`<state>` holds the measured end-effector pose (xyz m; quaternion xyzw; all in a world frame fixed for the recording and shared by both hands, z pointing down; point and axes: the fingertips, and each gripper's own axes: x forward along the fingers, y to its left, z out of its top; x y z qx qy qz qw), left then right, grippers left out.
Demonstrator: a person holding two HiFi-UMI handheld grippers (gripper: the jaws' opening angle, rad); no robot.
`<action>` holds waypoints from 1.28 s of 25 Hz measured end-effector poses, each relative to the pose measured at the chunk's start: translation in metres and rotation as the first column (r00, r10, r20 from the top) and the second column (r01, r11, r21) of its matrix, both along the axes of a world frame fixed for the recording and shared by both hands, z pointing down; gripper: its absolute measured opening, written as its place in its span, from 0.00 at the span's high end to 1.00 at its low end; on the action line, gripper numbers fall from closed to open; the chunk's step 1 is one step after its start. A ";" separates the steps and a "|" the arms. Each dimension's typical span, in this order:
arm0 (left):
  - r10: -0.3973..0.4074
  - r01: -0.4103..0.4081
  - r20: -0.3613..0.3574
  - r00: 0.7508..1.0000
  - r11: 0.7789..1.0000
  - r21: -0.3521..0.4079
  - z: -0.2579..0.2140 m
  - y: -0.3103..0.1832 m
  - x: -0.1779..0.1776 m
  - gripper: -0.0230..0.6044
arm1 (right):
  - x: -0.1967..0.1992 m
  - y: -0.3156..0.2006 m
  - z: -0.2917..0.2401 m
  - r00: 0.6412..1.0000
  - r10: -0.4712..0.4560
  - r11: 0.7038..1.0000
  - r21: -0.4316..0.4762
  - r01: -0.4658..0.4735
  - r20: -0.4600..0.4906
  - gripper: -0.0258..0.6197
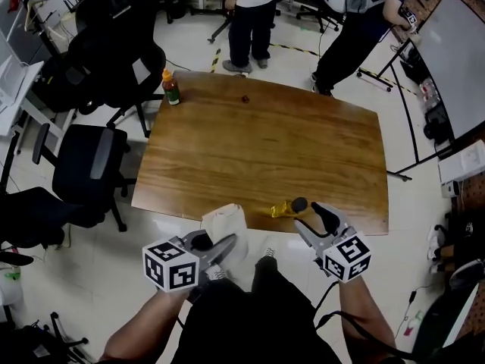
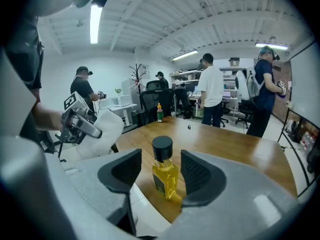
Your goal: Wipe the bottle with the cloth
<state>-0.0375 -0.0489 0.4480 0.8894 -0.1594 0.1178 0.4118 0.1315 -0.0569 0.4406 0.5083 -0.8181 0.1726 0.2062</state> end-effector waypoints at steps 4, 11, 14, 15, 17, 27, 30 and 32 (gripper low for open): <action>-0.073 0.073 -0.003 0.997 0.997 -0.019 0.007 -0.014 -0.002 0.79 | -0.013 -0.019 0.012 0.997 -0.080 0.997 -0.006 0.080 0.015 0.61; -0.105 0.104 -0.019 0.994 0.993 -0.049 0.015 -0.017 0.012 0.79 | -0.016 -0.034 0.029 0.991 -0.130 0.991 -0.003 0.130 -0.003 0.69; -0.100 0.099 -0.020 0.995 0.993 -0.060 0.023 -0.017 0.017 0.79 | -0.018 -0.037 0.028 0.990 -0.141 0.990 0.018 0.141 -0.009 0.74; -0.096 0.094 -0.021 0.995 0.993 -0.064 0.025 -0.017 0.019 0.79 | -0.019 -0.037 0.027 0.989 -0.144 0.989 0.027 0.144 -0.017 0.74; -0.082 0.080 -0.026 0.996 0.994 -0.071 0.029 -0.014 0.025 0.79 | -0.019 -0.037 0.028 0.989 -0.145 0.988 0.045 0.147 -0.037 0.75; 0.498 -0.498 0.021 0.867 0.861 0.105 0.061 0.080 0.114 0.80 | -0.018 -0.035 0.022 0.993 -0.116 0.991 0.065 0.116 -0.014 0.75; 0.530 -0.535 0.103 0.841 0.793 0.291 0.072 0.077 0.144 0.80 | -0.022 -0.035 0.021 0.993 -0.113 0.991 0.067 0.114 -0.013 0.75; 0.499 -0.497 0.073 0.864 0.818 0.289 0.076 0.062 0.158 0.80 | -0.022 -0.036 0.021 0.994 -0.113 0.991 0.067 0.114 -0.012 0.75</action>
